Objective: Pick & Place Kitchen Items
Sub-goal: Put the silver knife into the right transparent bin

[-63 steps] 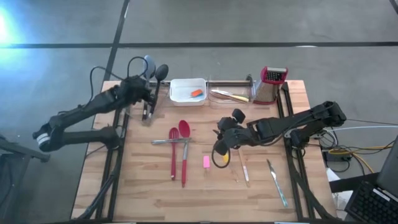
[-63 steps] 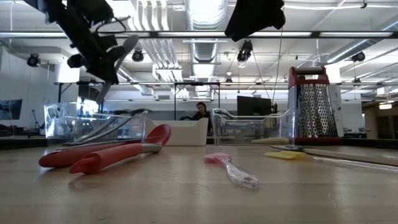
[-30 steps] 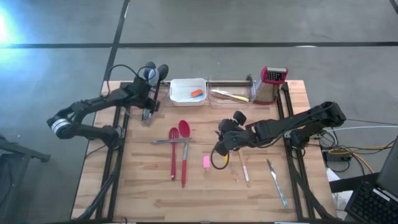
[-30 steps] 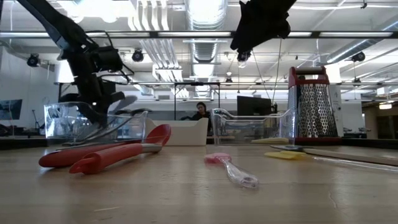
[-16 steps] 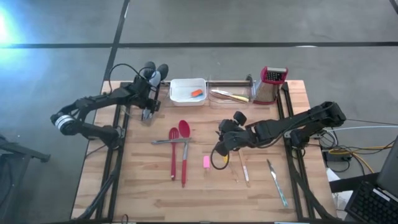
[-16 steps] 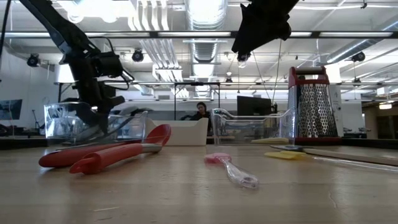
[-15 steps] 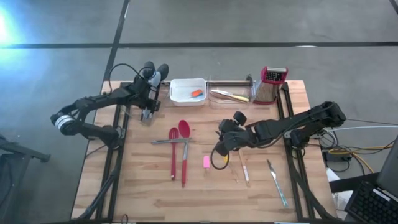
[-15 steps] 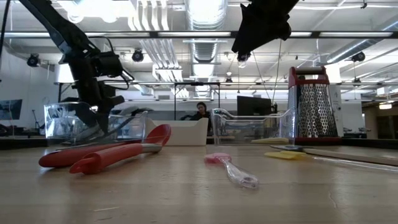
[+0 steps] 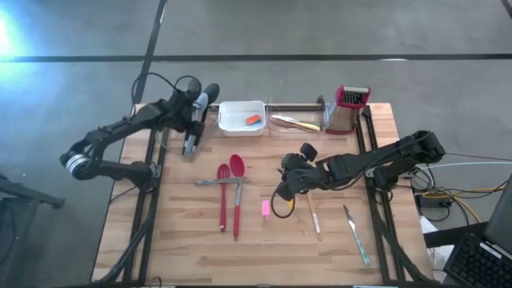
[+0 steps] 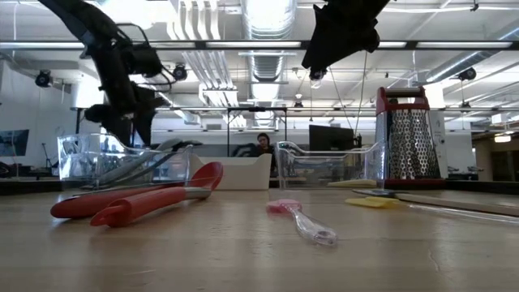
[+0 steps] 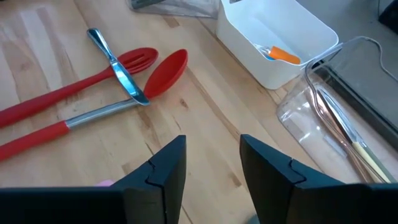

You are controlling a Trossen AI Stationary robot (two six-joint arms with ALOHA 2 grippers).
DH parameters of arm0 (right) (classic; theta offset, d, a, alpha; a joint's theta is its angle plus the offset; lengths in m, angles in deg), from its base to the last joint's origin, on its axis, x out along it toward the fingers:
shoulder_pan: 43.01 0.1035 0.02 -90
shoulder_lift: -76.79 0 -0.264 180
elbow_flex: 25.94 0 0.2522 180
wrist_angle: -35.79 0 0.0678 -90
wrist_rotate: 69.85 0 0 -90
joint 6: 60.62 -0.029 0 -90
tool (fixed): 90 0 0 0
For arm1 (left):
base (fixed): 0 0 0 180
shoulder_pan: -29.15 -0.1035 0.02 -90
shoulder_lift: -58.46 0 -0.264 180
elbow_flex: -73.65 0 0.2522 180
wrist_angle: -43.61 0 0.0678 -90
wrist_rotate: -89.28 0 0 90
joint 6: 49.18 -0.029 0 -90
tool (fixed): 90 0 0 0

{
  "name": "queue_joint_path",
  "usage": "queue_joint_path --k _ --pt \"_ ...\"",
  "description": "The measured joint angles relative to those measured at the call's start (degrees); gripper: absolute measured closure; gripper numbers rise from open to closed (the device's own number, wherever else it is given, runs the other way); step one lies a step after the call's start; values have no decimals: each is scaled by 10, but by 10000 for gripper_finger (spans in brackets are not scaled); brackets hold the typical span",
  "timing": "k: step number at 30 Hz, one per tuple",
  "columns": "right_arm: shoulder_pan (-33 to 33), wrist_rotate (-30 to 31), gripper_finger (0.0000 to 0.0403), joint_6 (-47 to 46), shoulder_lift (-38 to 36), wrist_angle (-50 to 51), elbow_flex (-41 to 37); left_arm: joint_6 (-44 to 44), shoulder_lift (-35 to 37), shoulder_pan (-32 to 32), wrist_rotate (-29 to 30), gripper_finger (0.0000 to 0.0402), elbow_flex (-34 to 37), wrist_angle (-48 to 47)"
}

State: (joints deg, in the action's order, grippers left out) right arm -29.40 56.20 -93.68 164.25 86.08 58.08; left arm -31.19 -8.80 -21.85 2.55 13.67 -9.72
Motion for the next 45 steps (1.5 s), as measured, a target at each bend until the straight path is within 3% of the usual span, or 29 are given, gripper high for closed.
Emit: queue_joint_path --k 6,12,17,22,29,33,45 --pt "0 0 270 0 0 0 0 -21 47 10 -50 133 -47 -15" --pt "0 0 266 0 0 0 0 -33 122 72 -63 140 -80 -14" --pt "0 0 259 0 0 0 0 -33 175 178 -73 141 -97 -12" --pt "0 0 257 0 0 0 0 -31 195 333 -70 141 -96 -16" --pt "0 0 270 0 0 0 0 -28 163 535 -9 141 -70 -18" --pt "0 0 275 0 -1 0 0 -39 120 608 34 141 -66 -21" --pt "0 1 271 0 -1 0 0 -100 -6 637 45 140 -47 -21"
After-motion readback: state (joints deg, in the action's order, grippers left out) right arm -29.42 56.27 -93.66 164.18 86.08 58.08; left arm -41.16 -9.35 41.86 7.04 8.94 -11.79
